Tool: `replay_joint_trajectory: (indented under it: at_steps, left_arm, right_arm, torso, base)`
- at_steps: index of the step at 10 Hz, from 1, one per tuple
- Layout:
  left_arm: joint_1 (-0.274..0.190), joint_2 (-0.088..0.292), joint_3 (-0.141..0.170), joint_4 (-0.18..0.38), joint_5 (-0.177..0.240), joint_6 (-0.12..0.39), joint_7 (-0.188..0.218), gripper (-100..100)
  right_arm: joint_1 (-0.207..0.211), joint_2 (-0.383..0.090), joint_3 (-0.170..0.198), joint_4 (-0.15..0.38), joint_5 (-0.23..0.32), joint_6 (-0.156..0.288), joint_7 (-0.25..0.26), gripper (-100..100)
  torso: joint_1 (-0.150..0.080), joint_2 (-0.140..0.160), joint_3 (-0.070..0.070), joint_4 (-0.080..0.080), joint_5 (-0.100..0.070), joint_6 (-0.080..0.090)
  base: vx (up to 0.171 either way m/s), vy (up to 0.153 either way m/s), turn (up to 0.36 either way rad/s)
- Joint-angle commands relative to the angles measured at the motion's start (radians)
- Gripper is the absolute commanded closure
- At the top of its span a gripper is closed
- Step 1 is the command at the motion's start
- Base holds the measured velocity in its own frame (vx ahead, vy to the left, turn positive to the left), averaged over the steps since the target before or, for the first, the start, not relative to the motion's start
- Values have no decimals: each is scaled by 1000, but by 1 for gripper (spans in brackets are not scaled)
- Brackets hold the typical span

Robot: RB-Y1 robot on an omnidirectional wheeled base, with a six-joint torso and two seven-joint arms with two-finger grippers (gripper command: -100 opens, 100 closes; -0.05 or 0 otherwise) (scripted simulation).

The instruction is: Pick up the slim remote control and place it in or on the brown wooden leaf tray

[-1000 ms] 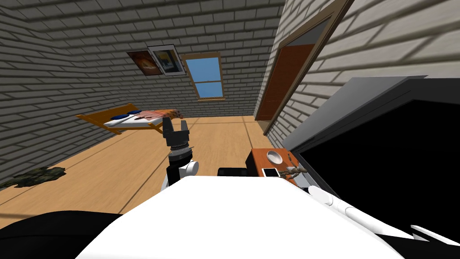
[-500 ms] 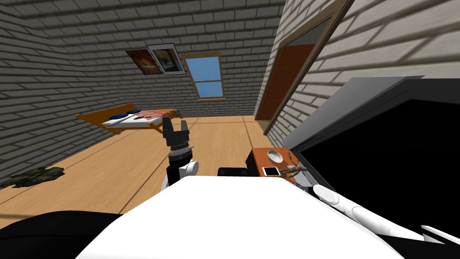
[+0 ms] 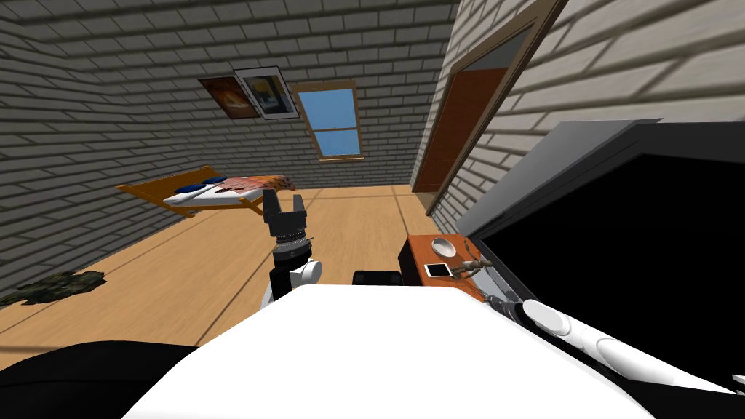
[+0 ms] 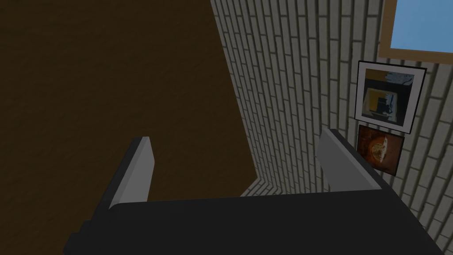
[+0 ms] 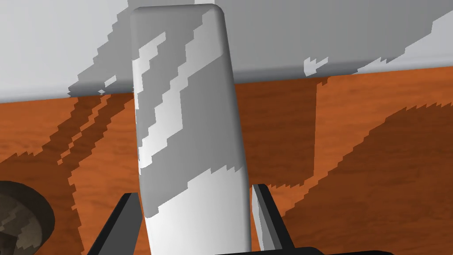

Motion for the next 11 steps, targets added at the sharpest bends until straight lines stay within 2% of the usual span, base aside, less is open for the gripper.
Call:
replay_joint_trajectory:
  at_steps: [1, 2, 4, 7, 8, 11]
  left_arm:
    - [0, 0, 0, 0, 0, 0, 0, 0]
    - [0, 0, 0, 0, 0, 0, 0, 0]
    - [0, 0, 0, 0, 0, 0, 0, 0]
    - [0, 0, 0, 0, 0, 0, 0, 0]
    - [0, 0, 0, 0, 0, 0, 0, 0]
    - [0, 0, 0, 0, 0, 0, 0, 0]
  right_arm:
    - [7, -26, 6, -26, 14, -2, -30, 100]
    - [7, -26, 6, -26, 14, -2, -30, 100]
    - [46, -73, -3, -55, 40, -2, -65, 100]
    - [82, -109, -9, -87, 60, -7, -90, 100]
    - [99, -134, -18, -110, 67, -12, -100, 100]
    - [105, -193, -54, -167, 60, -22, -98, 100]
  torso:
    - [0, 0, 0, 0, 0, 0]
    - [0, -3, -1, 0, 0, -1]
    - [0, -5, -3, -1, 0, -1]
    - [3, 5, 2, -1, 1, 3]
    - [3, 6, 3, -1, 0, 3]
    - [11, 4, 2, 0, 2, 2]
  base:
    - [-83, 33, -28]
    - [-27, 15, 1]
    - [-117, 62, -78]
    - [-208, 77, -90]
    - [-237, 78, -125]
    - [-178, 130, -154]
